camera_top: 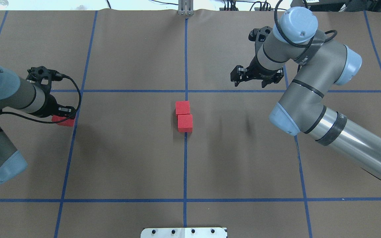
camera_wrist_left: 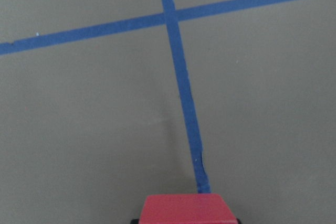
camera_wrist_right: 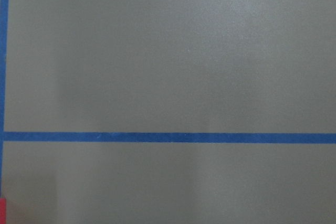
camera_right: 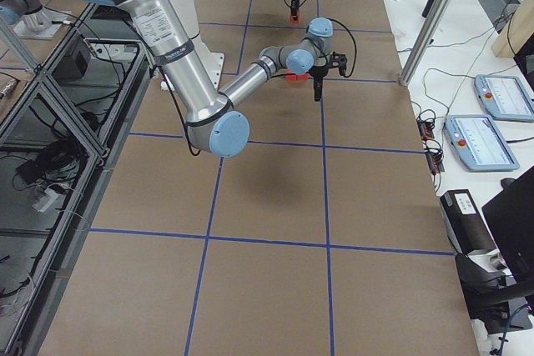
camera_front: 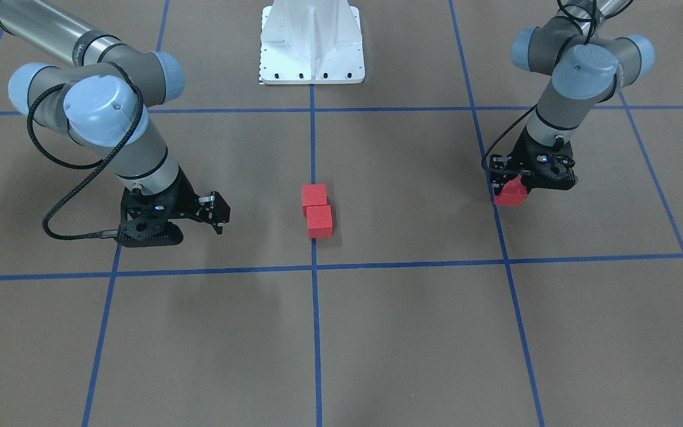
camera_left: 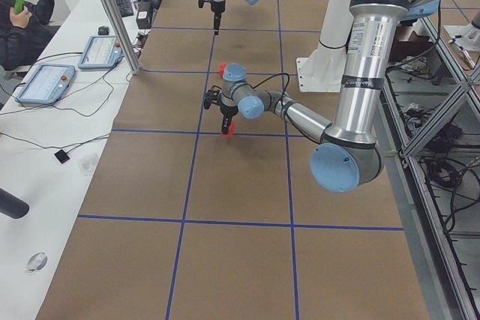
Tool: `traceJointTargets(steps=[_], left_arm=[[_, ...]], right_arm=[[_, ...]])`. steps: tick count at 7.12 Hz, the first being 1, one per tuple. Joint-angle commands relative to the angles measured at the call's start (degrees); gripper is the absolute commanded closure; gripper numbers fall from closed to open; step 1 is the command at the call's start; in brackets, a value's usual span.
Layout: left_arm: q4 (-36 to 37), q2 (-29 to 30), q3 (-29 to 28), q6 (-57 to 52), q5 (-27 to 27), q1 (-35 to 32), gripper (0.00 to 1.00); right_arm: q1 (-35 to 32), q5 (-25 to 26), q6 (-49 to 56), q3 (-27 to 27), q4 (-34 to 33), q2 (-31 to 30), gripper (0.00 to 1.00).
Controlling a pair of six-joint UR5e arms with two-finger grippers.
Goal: Form red blocks into L shape at center
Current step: 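Lower the left gripper onto the remaining red cube and close it, then lift the red cube with the left gripper and carry it toward the center cubes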
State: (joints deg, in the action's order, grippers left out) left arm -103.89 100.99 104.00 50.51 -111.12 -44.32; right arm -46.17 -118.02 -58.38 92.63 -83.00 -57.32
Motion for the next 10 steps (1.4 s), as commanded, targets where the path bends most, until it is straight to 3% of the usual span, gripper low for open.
traceJointTargets(steps=[1,3,5,7,10], left_arm=[[12.90,4.03,2.86,1.24,0.12,-1.30,1.00],[13.27,7.97,2.26,13.68,-2.76,-1.04,1.00],[13.01,16.83,-3.08,42.88,-2.96,-0.77,1.00],[12.92,19.75,-7.56,62.93,-2.35,-0.68,1.00],[13.27,25.11,-11.35,78.55,-2.87,2.72,1.00]], right_arm=[[-0.94,-1.25,0.55,2.64,-0.05,-2.17,0.01],[-0.94,-1.43,1.07,4.66,0.03,-4.36,0.01],[-2.08,-1.95,3.34,6.51,-0.23,-6.04,0.01],[-3.14,-2.57,11.51,10.10,-0.05,-12.00,0.01],[-2.79,-2.57,10.92,10.82,0.03,-12.38,0.01]])
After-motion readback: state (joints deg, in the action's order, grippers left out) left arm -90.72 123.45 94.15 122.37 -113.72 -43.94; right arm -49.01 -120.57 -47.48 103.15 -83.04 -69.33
